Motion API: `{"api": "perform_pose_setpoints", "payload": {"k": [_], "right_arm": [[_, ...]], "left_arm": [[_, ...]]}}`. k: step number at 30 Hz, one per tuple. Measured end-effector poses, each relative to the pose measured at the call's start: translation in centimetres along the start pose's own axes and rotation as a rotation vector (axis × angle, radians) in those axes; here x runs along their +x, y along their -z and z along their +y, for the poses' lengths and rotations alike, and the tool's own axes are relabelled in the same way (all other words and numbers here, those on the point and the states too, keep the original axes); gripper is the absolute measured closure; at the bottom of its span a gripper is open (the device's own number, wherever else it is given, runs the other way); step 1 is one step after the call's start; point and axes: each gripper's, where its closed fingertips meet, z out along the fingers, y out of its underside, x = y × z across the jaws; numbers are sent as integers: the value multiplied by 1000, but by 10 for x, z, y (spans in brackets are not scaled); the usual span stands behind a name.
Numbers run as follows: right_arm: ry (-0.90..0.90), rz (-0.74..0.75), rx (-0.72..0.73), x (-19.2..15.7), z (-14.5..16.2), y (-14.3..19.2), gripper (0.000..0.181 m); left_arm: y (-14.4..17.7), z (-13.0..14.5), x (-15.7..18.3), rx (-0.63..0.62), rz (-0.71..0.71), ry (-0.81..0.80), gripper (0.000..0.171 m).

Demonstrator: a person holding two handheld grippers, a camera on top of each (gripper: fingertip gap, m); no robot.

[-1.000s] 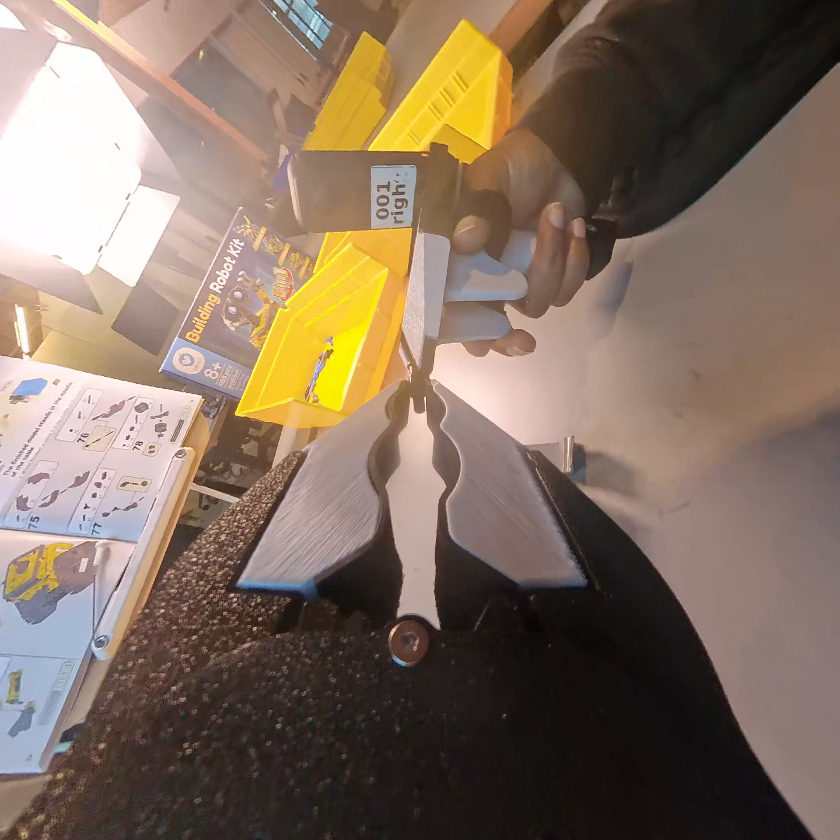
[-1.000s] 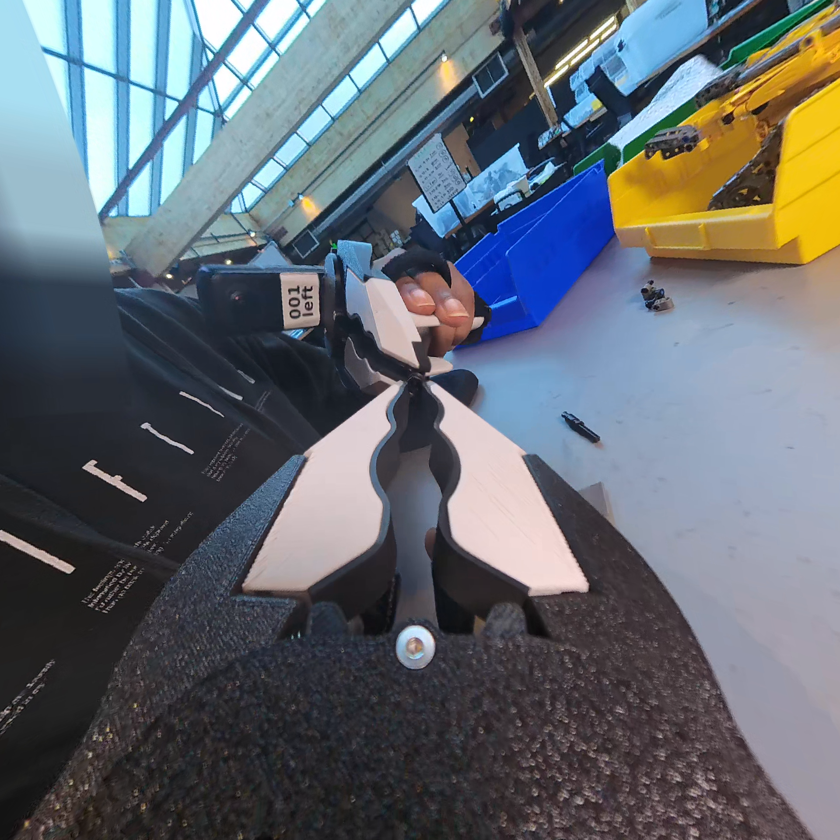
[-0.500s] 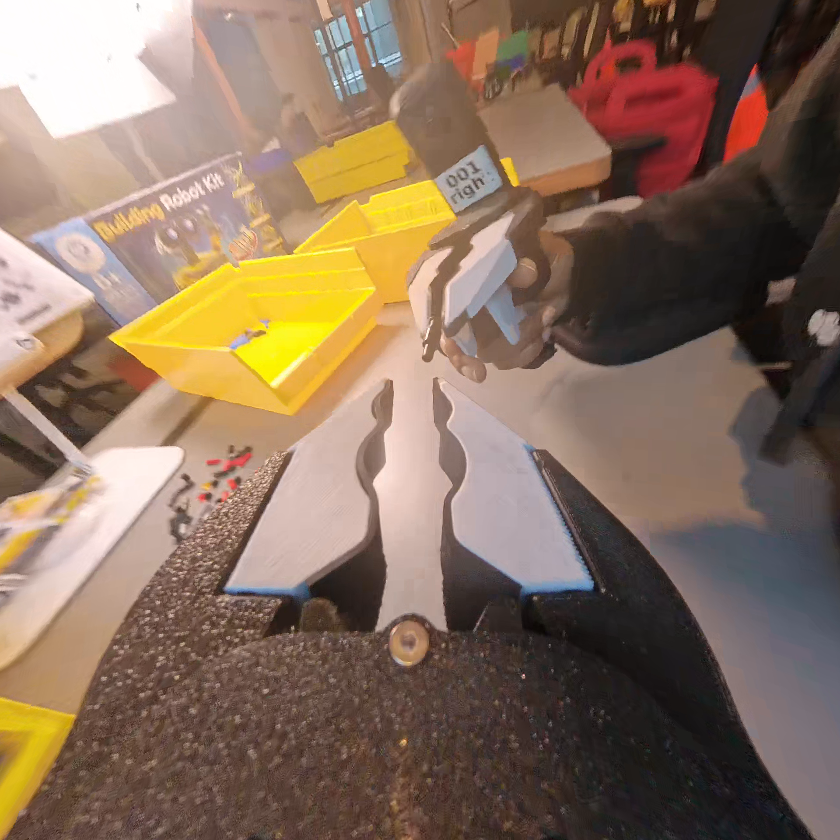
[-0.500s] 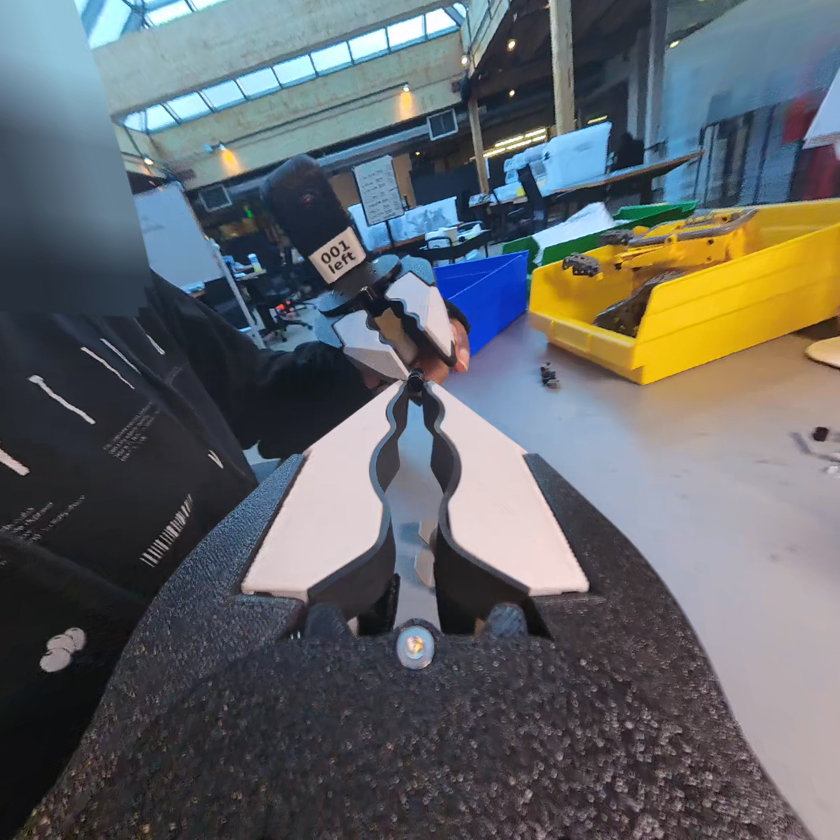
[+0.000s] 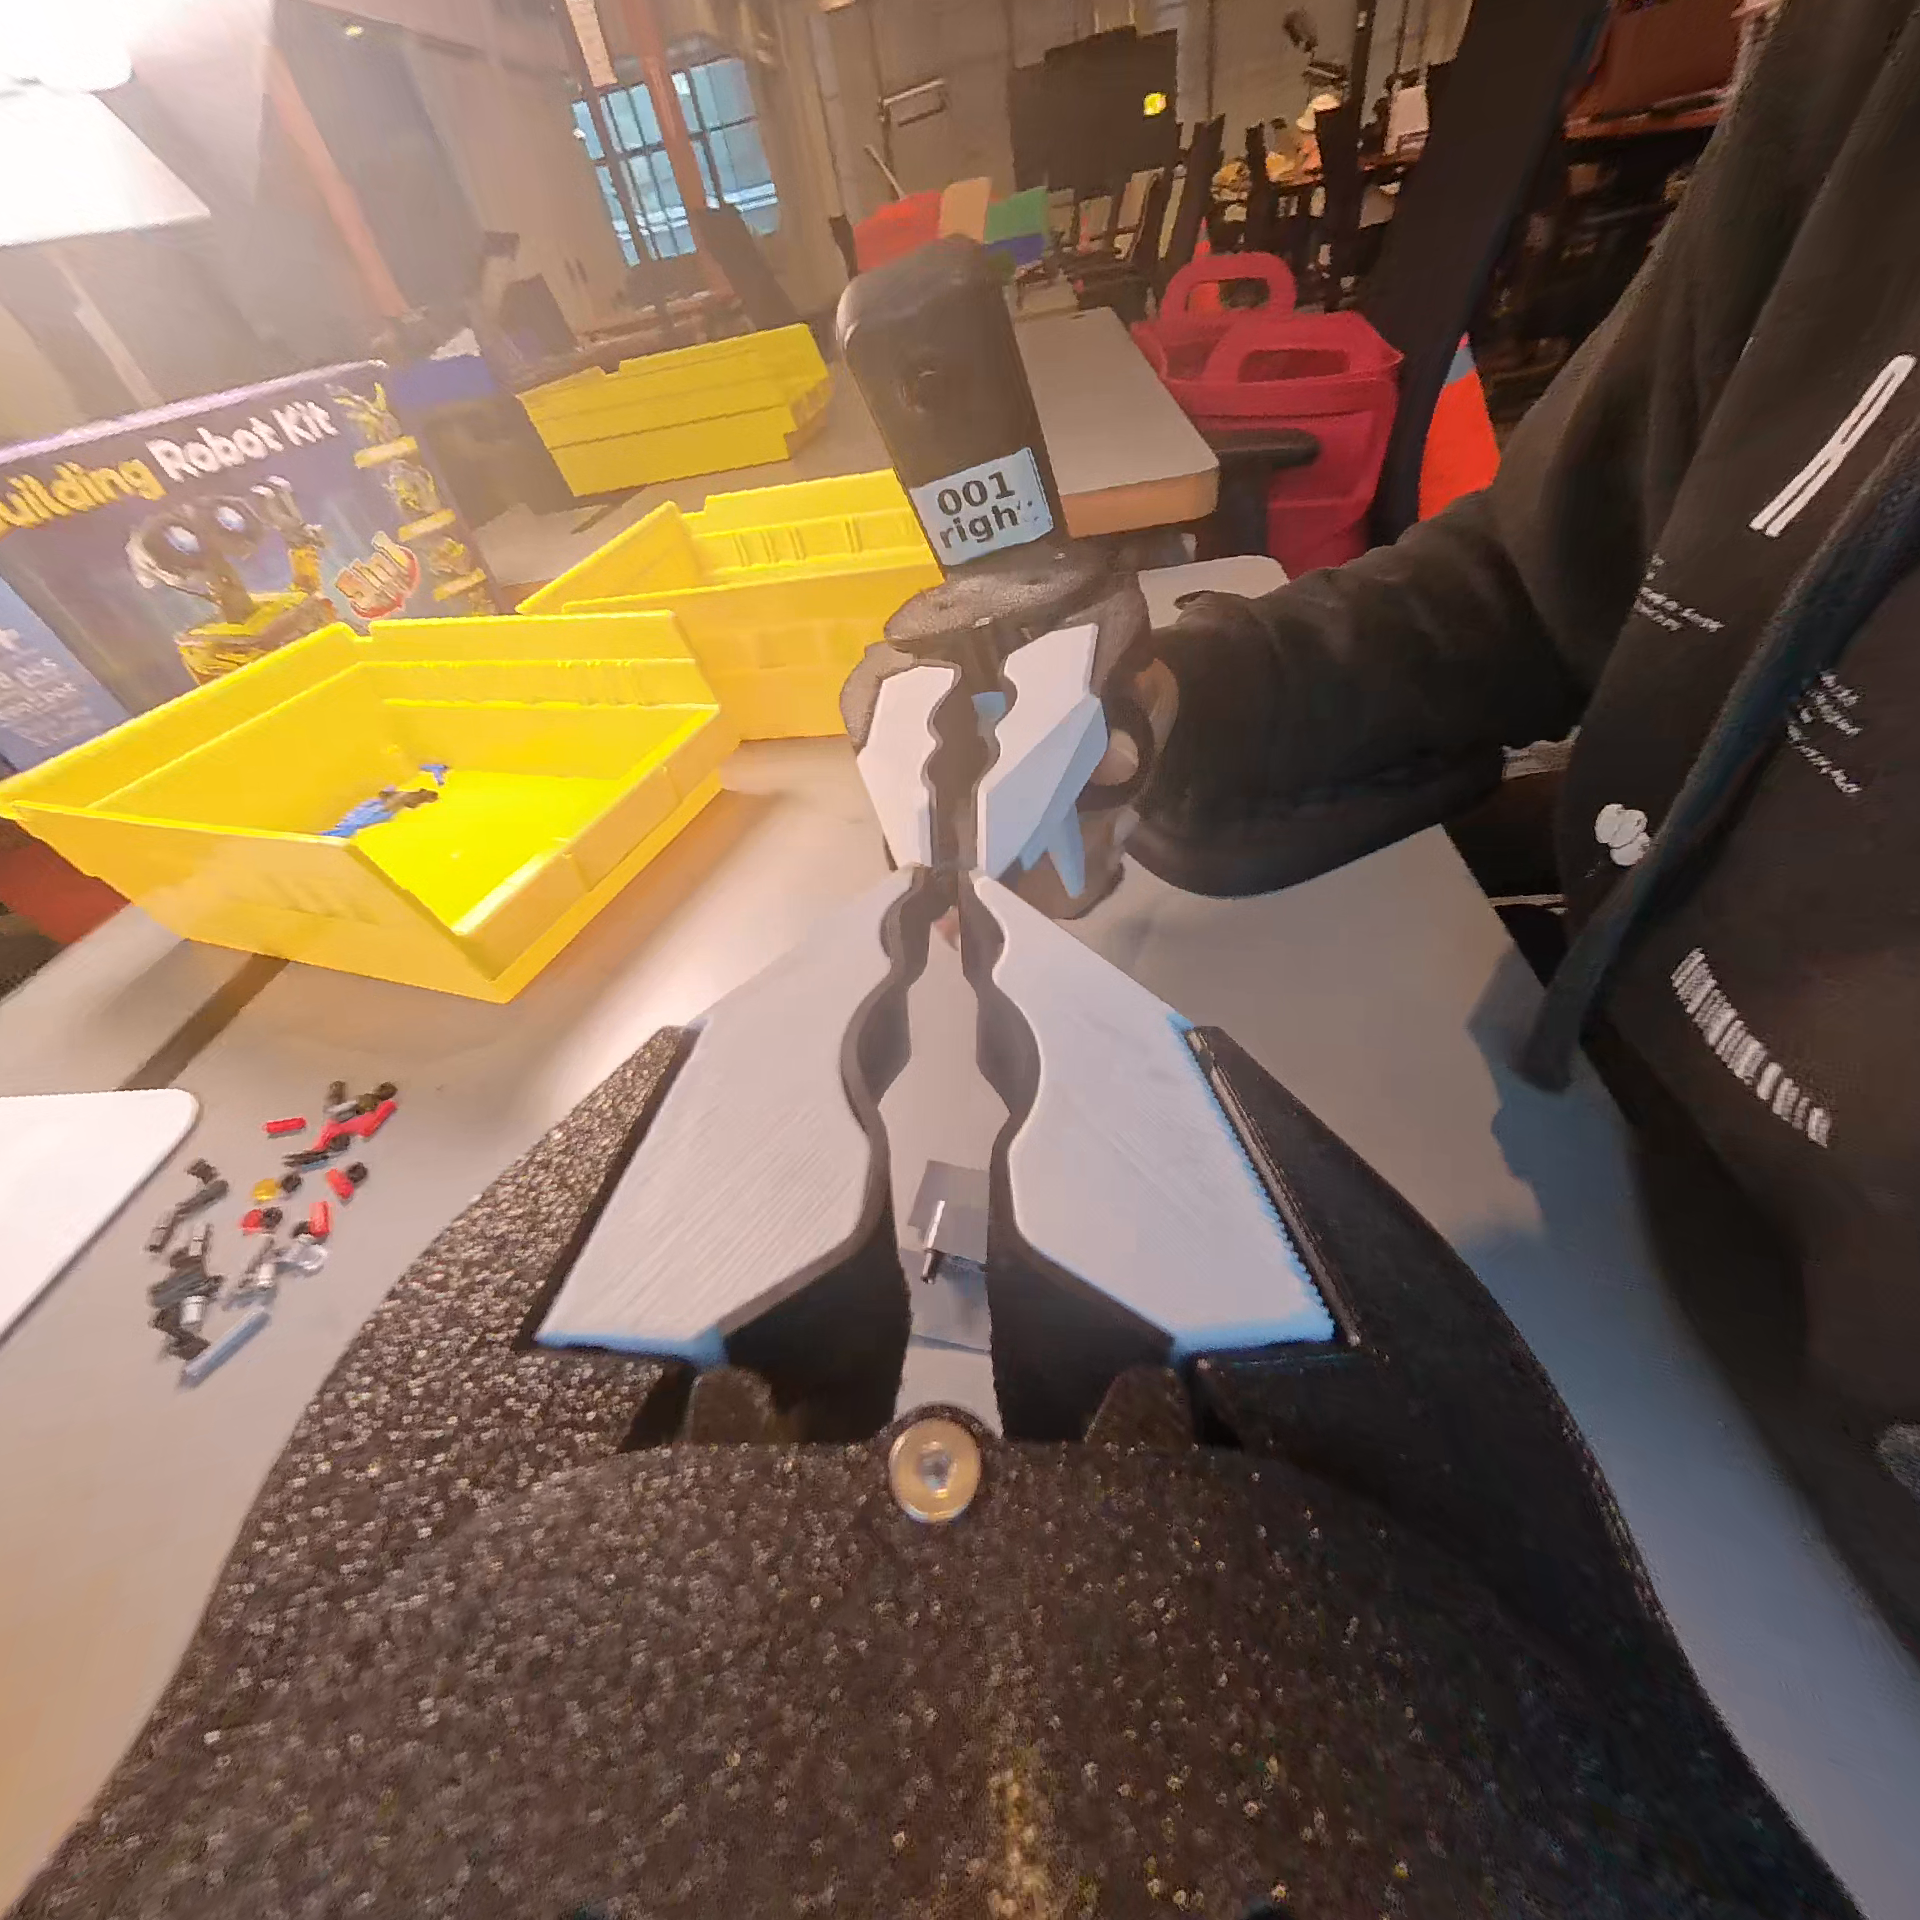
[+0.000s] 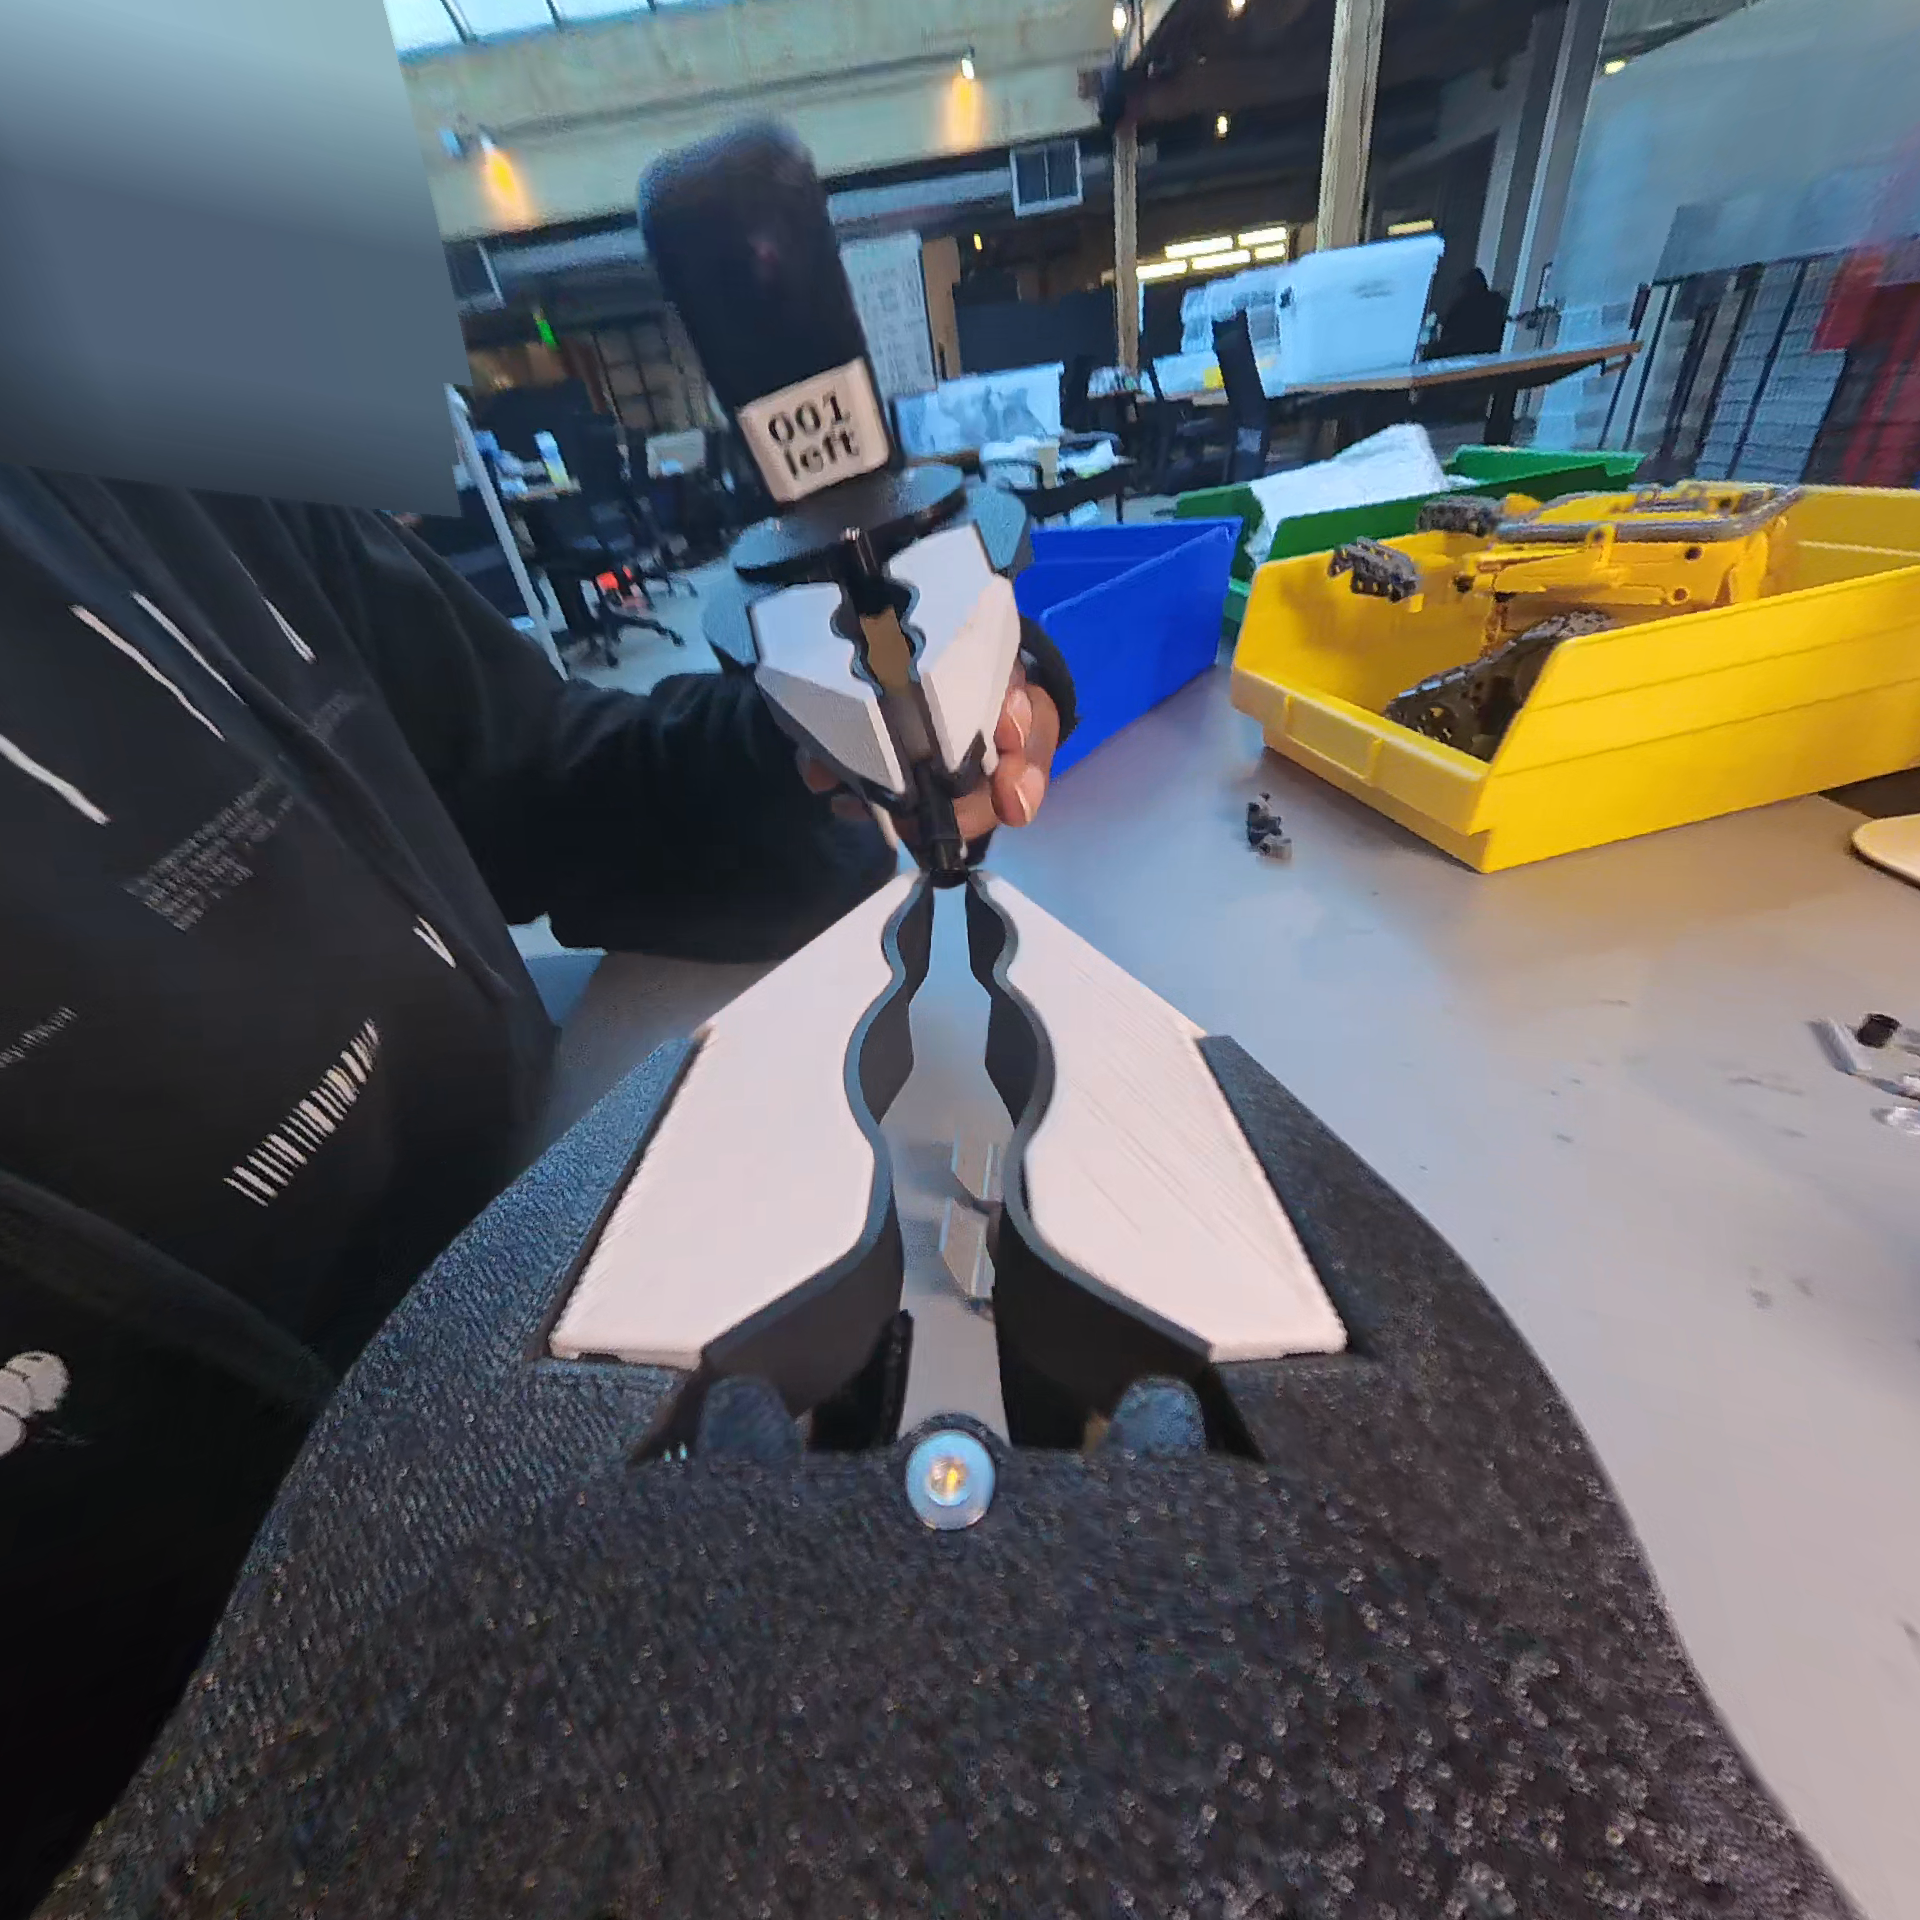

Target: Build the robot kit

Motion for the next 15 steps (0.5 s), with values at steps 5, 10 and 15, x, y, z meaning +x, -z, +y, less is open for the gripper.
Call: {"api": "perform_pose_setpoints", "payload": {"k": [5,10,15], "right_arm": [[120,75,-195,6,33,-8,172],[155,114,-239,12,37,-3,164],[151,126,-212,13,35,-6,174]], "left_arm": [[-8,22,4,-75,68,95,168],[-13,37,3,-143,81,136,168],[-16,35,-1,-111,53,173,168]]}}
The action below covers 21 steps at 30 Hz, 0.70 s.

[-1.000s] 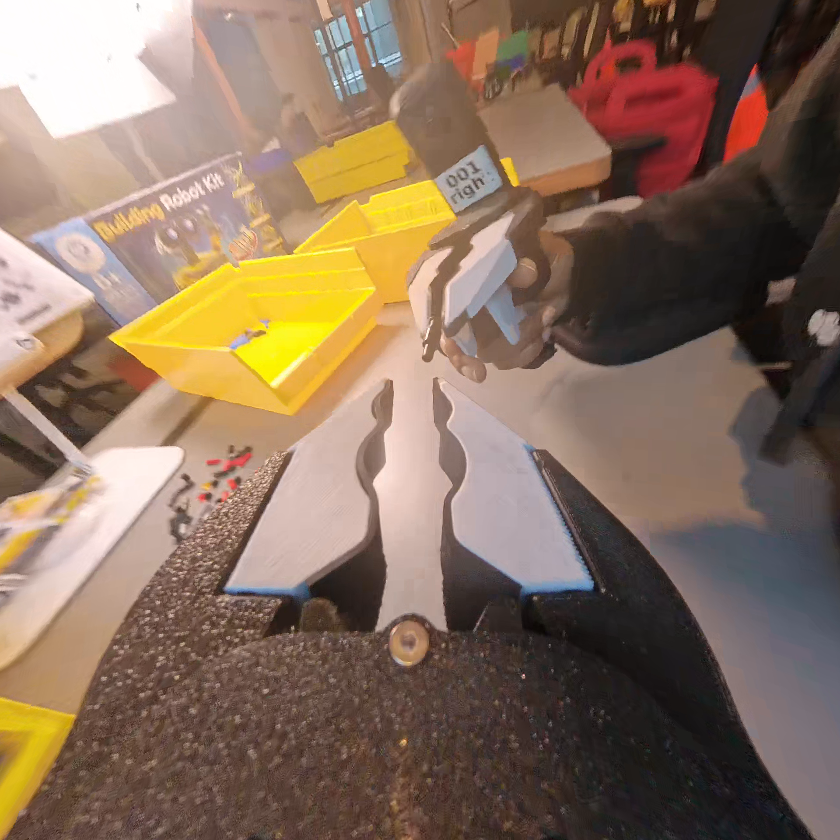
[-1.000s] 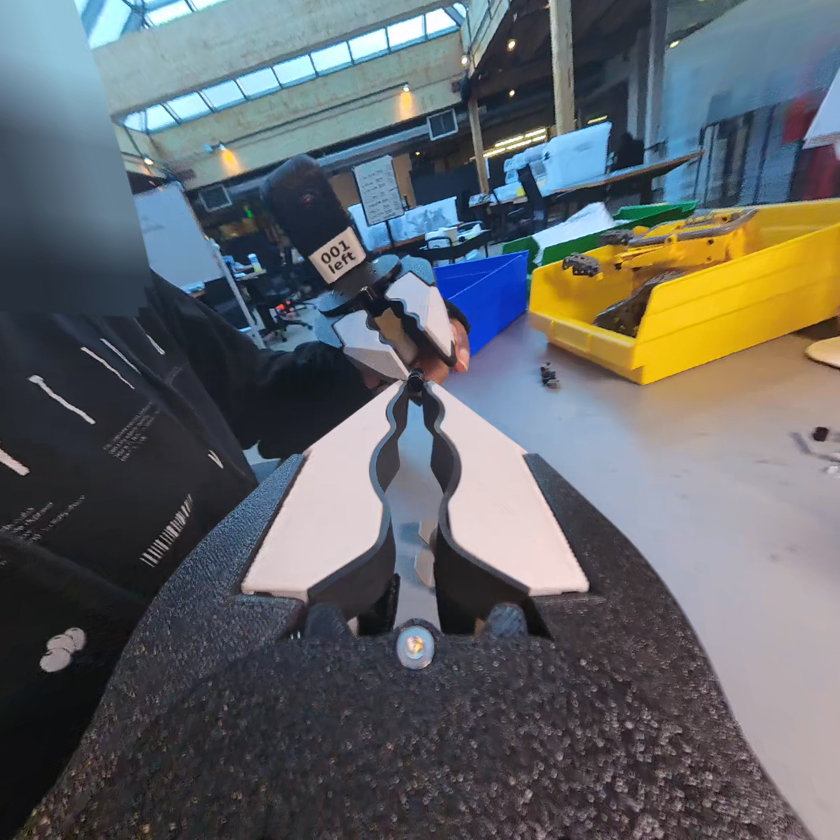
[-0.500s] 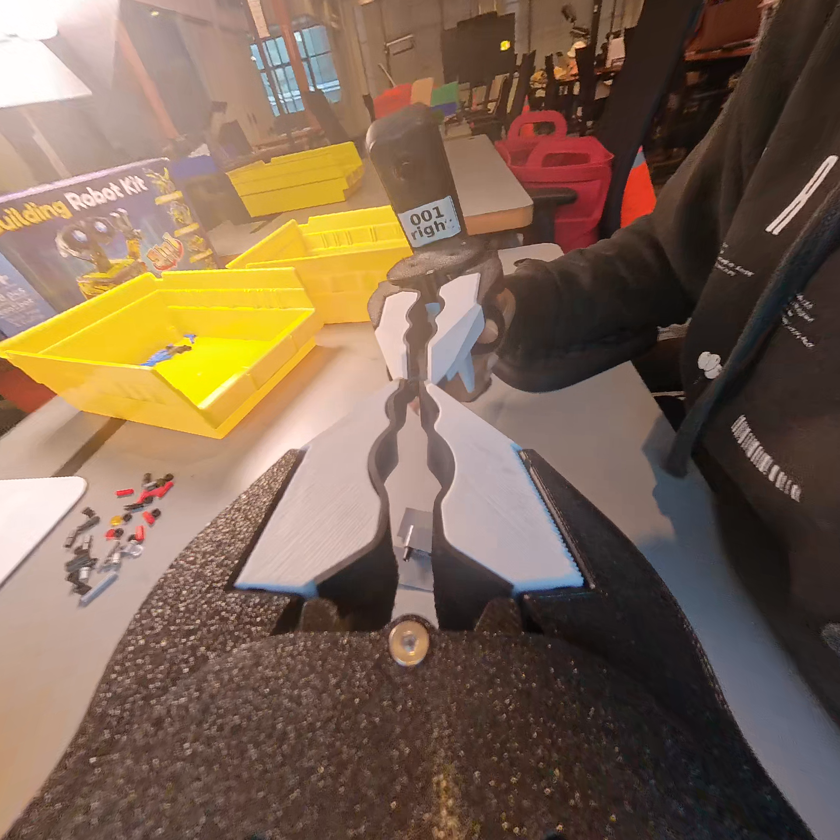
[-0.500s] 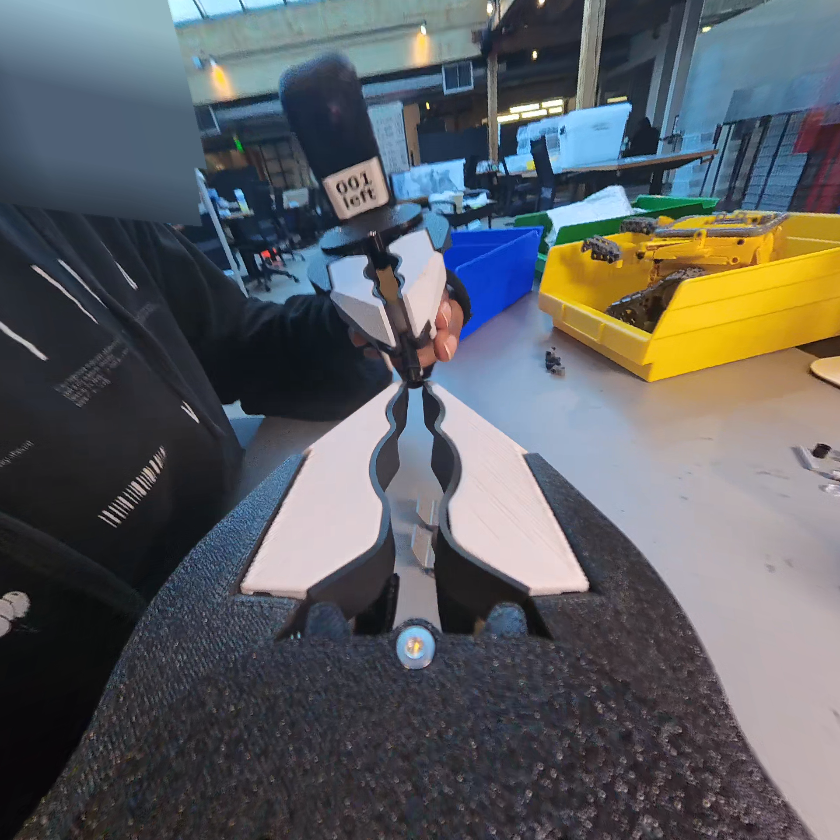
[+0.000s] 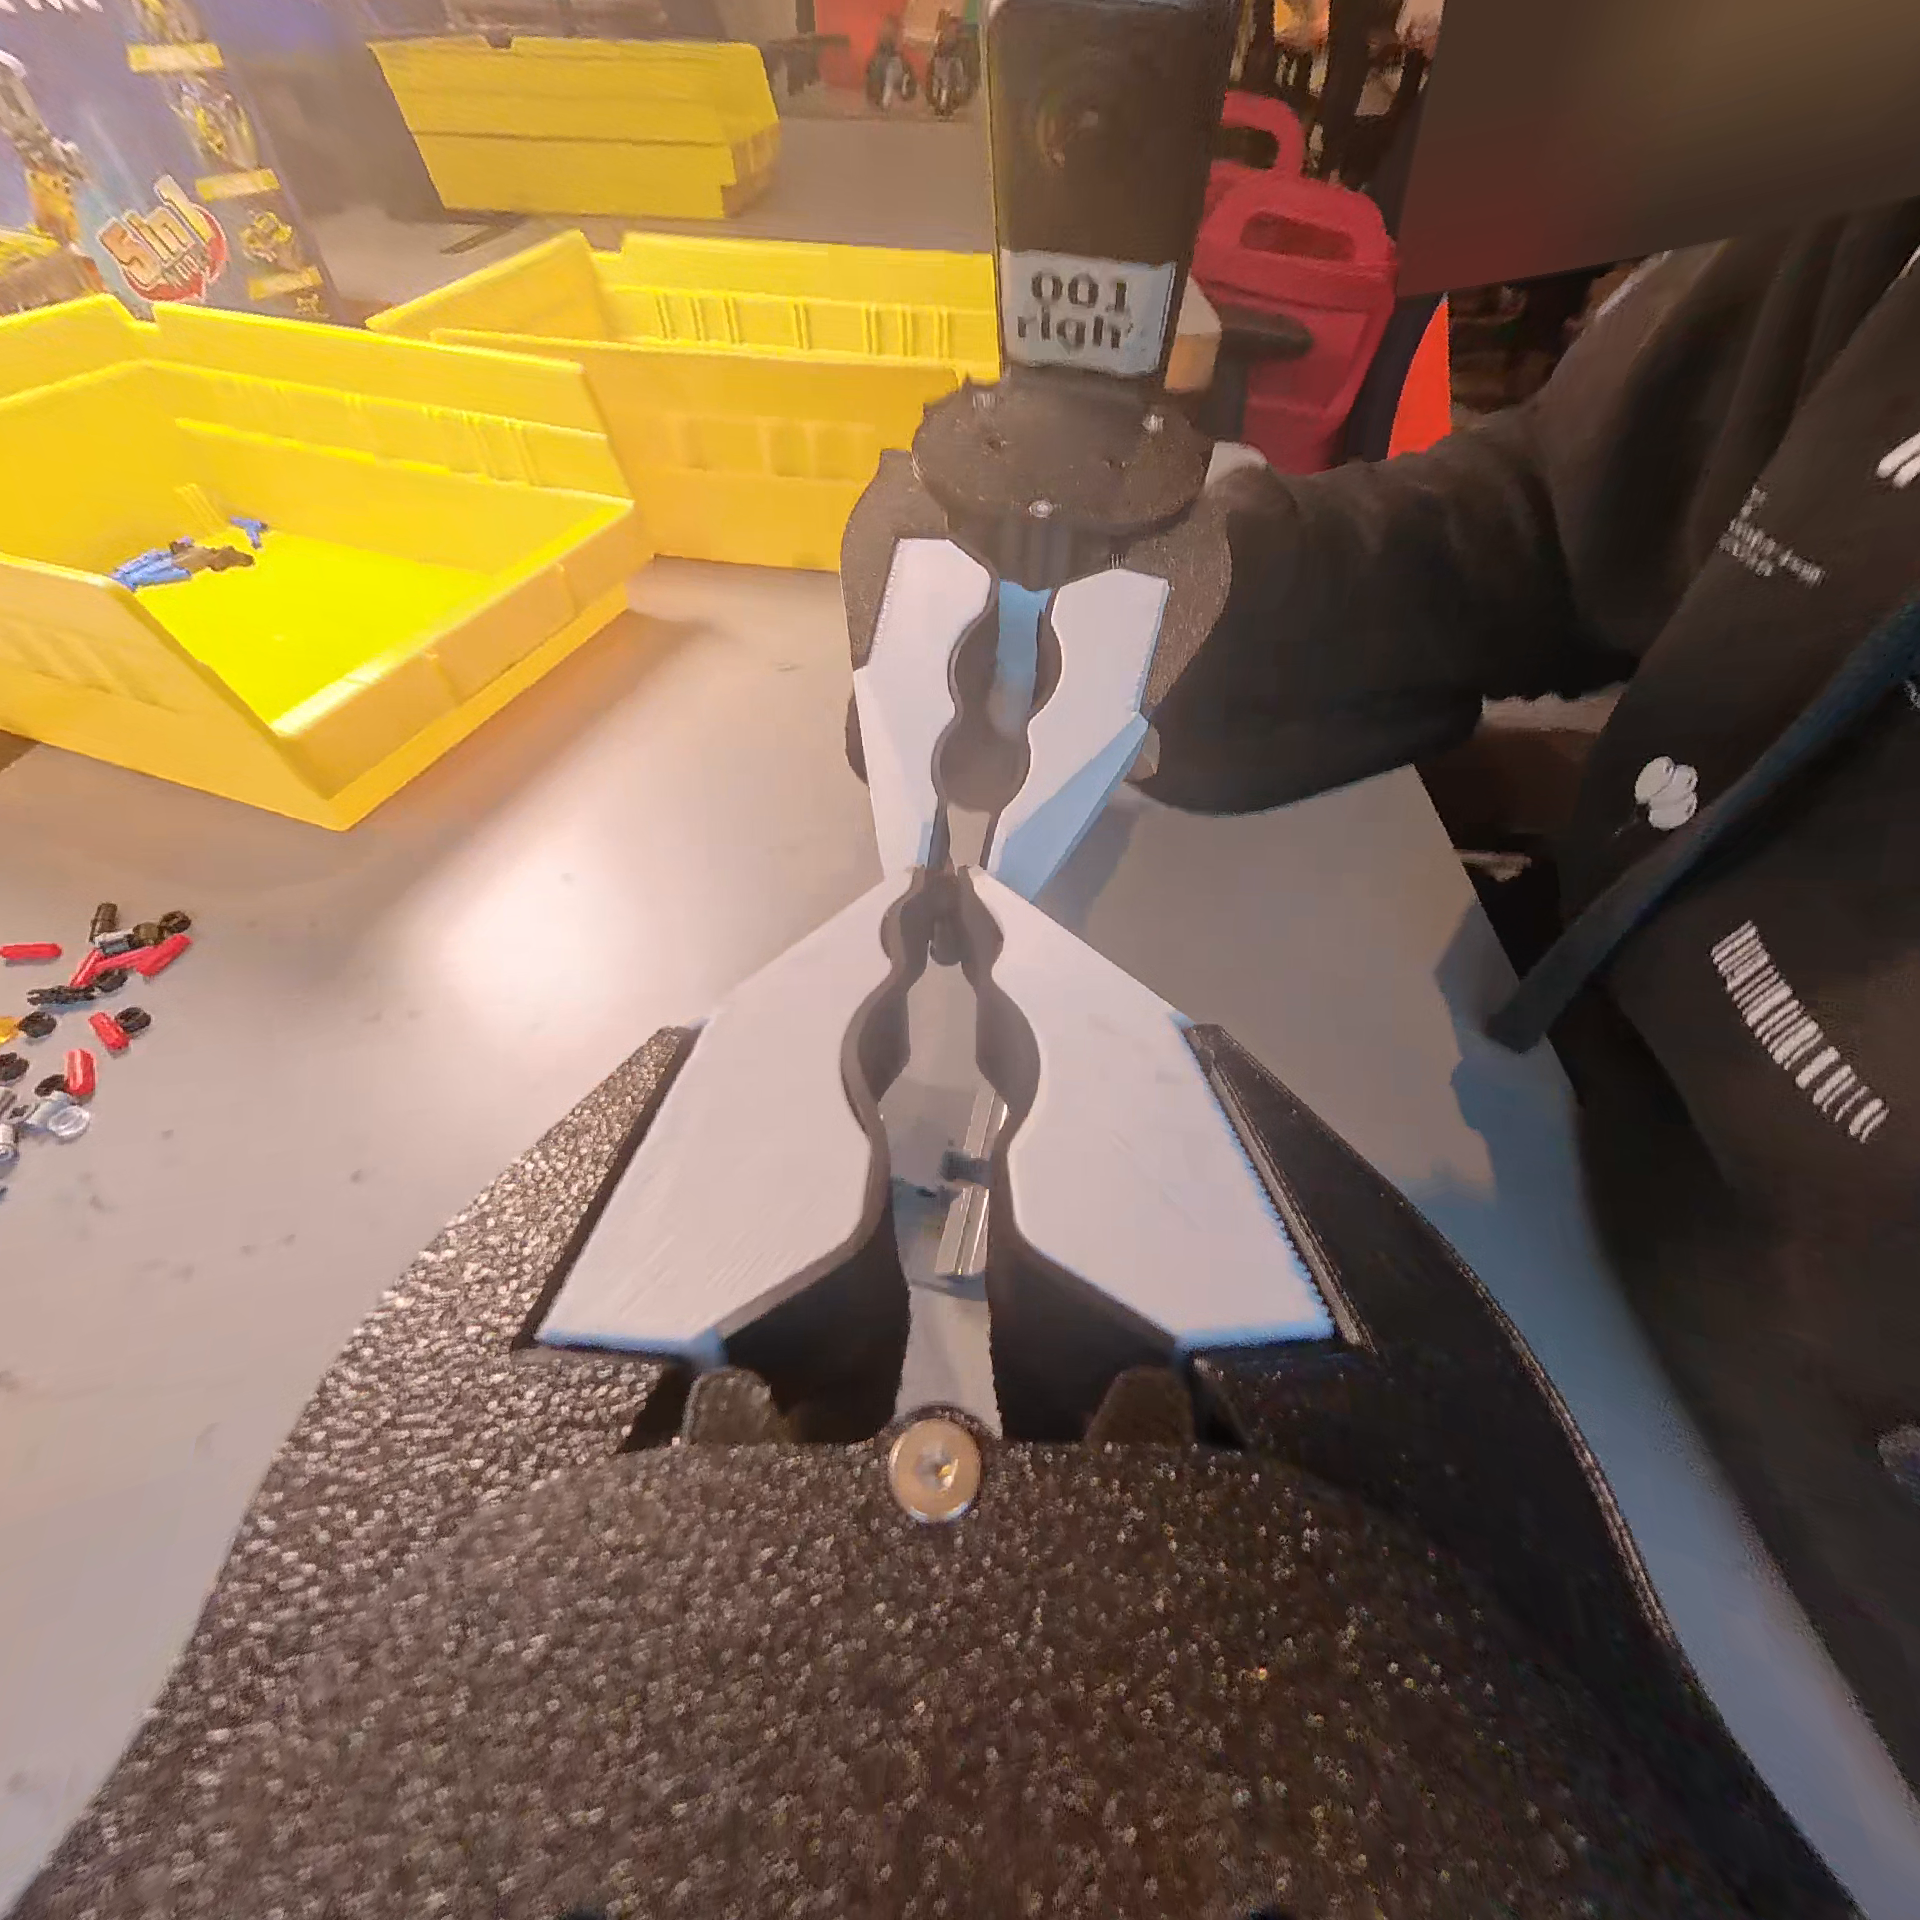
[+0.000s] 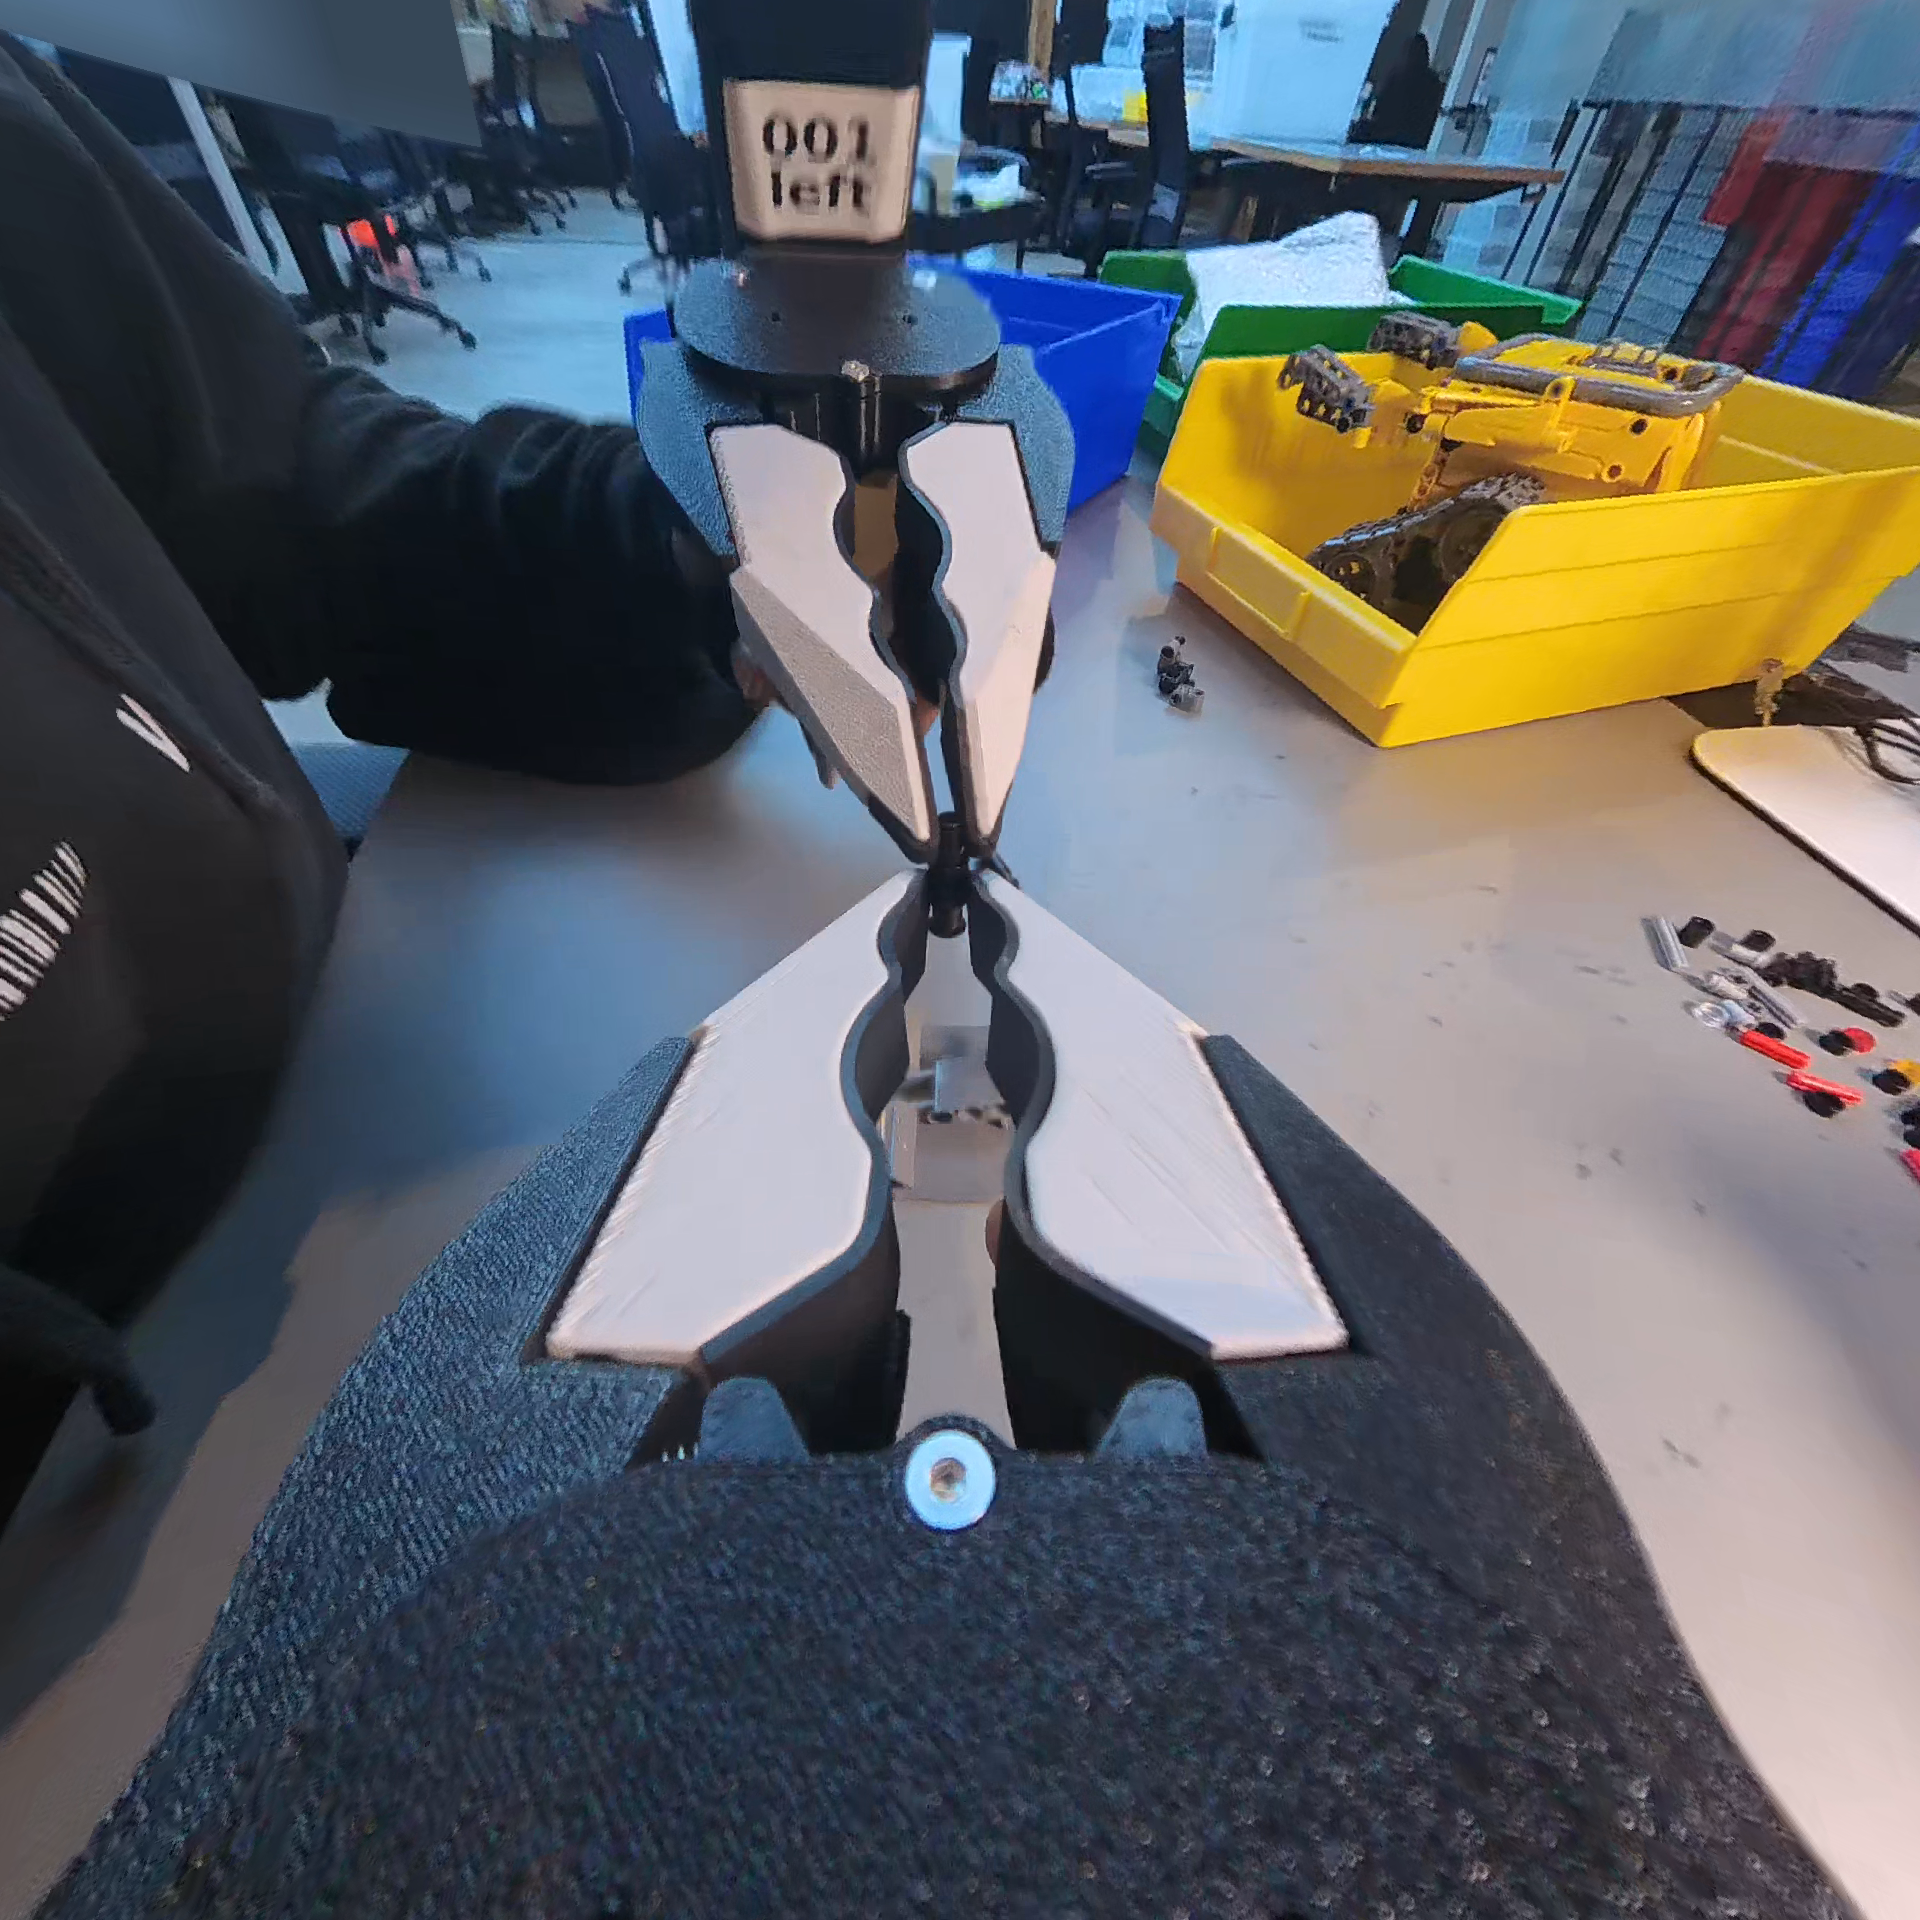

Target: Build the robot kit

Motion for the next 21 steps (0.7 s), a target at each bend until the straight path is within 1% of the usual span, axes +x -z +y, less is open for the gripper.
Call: {"api": "perform_pose_setpoints", "payload": {"k": [1,2,3,5,7,8,11,12,13,16,17,18,21], "right_arm": [[-49,-12,48,1,-7,2,174],[-120,-28,113,3,-15,6,174],[-201,-41,190,7,-25,10,174],[-359,-73,351,14,-45,20,174],[-486,-93,479,21,-58,24,174],[-529,-99,515,22,-61,23,174],[-620,-118,572,24,-64,17,174],[-641,-122,577,24,-63,14,174],[-661,-127,585,24,-63,13,173],[-675,-104,580,29,-59,13,174],[-665,-89,561,31,-56,13,174],[-657,-79,555,31,-54,13,174],[-641,-73,529,30,-52,10,174]], "left_arm": [[2,-7,-1,53,0,19,167],[6,-15,-3,105,0,41,160],[9,-19,-6,131,-10,60,152],[10,-19,-15,119,-66,44,144],[6,-21,-19,110,-150,-19,146],[5,-24,-21,113,-194,-45,148],[4,-37,-26,136,-305,-104,153],[6,-39,-30,131,-353,-137,155],[7,-38,-32,114,-384,-176,153],[12,-38,-35,82,-478,-295,165],[15,-38,-38,72,-511,-328,166],[15,-38,-38,55,-522,-351,163],[14,-34,-37,27,-524,-403,167]]}}
